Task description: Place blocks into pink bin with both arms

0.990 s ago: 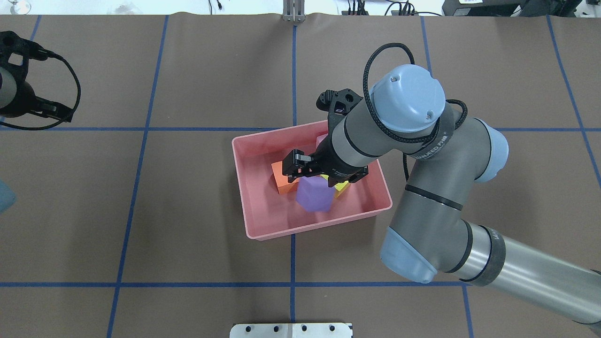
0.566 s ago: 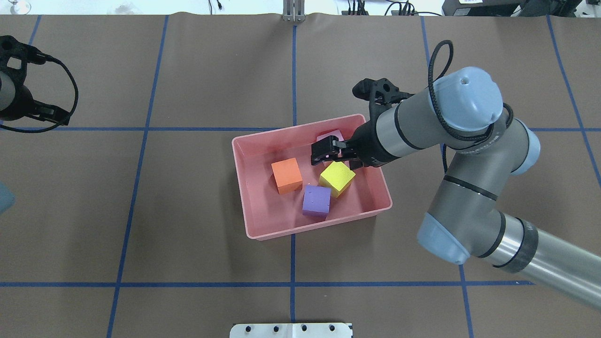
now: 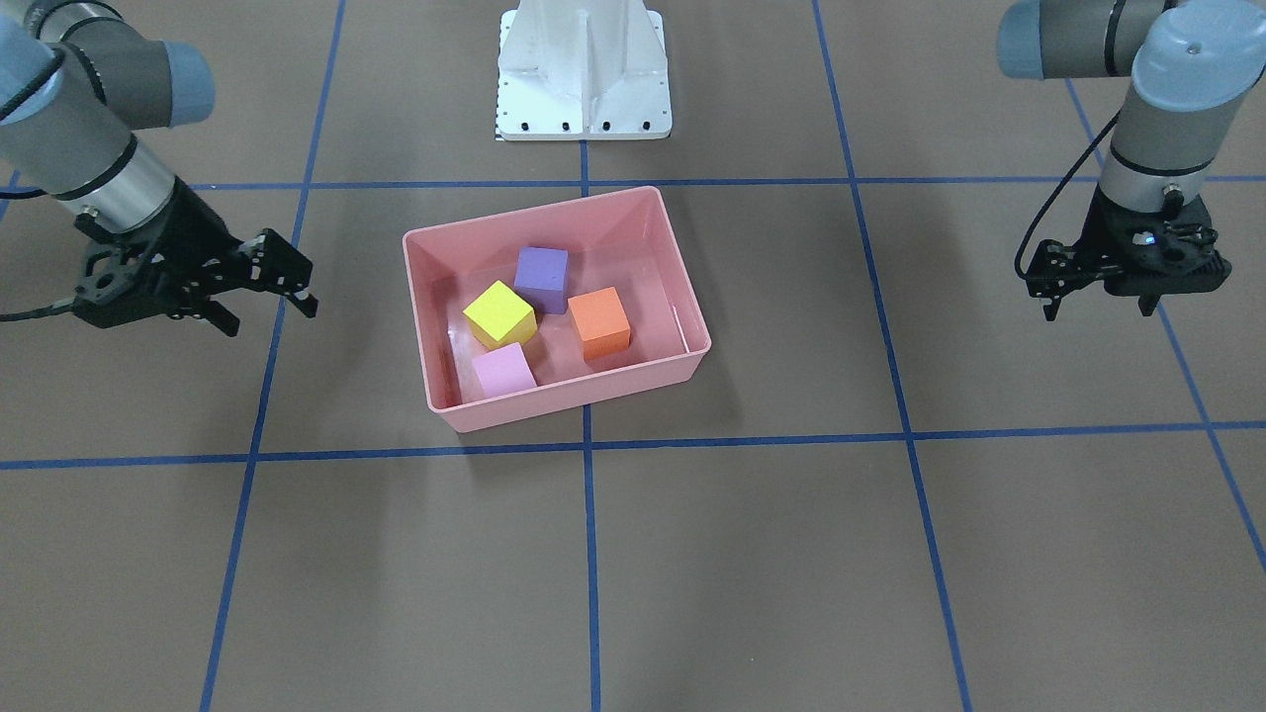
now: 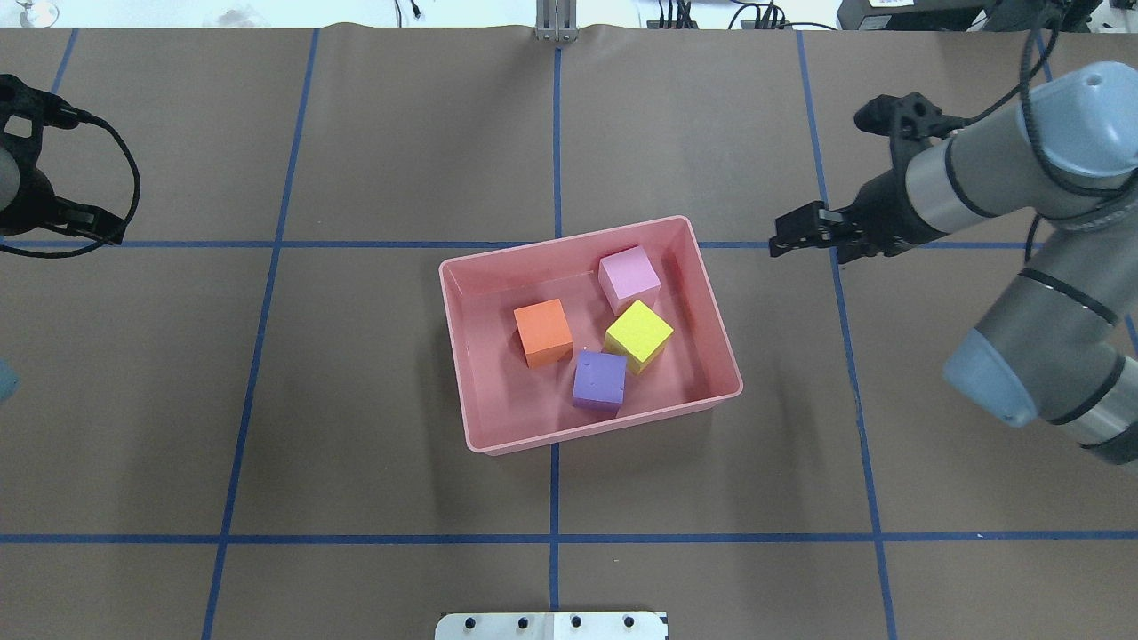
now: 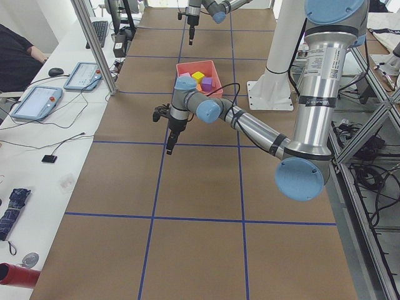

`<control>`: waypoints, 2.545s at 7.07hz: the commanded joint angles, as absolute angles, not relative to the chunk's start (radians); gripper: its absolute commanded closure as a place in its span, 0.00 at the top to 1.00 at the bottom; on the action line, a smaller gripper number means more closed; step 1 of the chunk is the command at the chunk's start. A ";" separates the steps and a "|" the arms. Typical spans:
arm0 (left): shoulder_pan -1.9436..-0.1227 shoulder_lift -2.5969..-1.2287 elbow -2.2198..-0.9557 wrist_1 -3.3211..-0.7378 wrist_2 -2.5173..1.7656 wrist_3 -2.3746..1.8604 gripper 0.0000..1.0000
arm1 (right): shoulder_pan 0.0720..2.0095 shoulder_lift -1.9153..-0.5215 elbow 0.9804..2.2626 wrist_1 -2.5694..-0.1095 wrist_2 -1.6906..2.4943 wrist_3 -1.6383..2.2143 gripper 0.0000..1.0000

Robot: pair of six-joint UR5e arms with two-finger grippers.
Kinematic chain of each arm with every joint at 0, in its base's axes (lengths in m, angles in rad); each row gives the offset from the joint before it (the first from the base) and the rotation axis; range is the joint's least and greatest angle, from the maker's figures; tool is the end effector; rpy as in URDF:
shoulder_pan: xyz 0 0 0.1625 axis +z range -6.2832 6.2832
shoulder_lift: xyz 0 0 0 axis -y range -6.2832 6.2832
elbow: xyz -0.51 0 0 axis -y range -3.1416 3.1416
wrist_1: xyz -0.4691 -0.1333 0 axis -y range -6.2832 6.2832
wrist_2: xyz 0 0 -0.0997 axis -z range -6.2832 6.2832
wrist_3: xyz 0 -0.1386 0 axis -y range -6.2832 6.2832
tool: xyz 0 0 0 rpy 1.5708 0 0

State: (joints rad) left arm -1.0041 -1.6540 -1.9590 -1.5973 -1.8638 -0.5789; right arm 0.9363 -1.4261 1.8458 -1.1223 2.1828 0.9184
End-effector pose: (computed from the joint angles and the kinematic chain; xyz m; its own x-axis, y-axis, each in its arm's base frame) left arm 0.2495 -0.5658 0.5267 0.8722 0.1221 -0.4737 0.0066 0.9653 0.2609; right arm -0.3438 -0.5577 0.4732 0.5468 -0.0954 0.8318 -0.0847 0.9821 0.1683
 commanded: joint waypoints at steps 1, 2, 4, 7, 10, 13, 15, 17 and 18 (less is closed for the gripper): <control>-1.154 -1.576 -1.948 -1.595 -1.984 -0.274 1.00 | 1.104 -1.595 1.791 -1.126 2.186 0.556 1.00; -1.245 -1.547 -1.904 -1.595 -2.026 -0.104 1.00 | 1.194 -1.624 1.726 -1.126 2.187 0.437 1.00; -1.430 -1.528 -1.776 -1.597 -2.148 0.134 1.00 | 1.346 -1.635 1.602 -1.126 2.232 0.274 1.00; -1.560 -1.545 -1.597 -1.605 -2.238 0.267 1.00 | 1.500 -1.652 1.528 -1.129 2.350 0.216 1.00; -1.562 -1.531 -1.585 -1.608 -2.238 0.256 1.00 | 1.589 -1.640 1.681 -1.499 2.361 0.091 1.00; -1.560 -1.534 -1.603 -1.611 -2.299 0.163 1.00 | 1.628 -1.618 1.742 -1.651 2.381 0.054 1.00; -1.560 -1.535 -1.600 -1.609 -2.332 0.161 1.00 | 1.634 -1.623 1.738 -1.674 2.379 0.054 1.00; -1.560 -1.537 -1.603 -1.609 -2.330 0.161 1.00 | 1.631 -1.625 1.744 -1.669 2.378 0.058 1.00; -1.560 -1.539 -1.603 -1.608 -2.329 0.161 1.00 | 1.629 -1.623 1.743 -1.669 2.378 0.060 1.00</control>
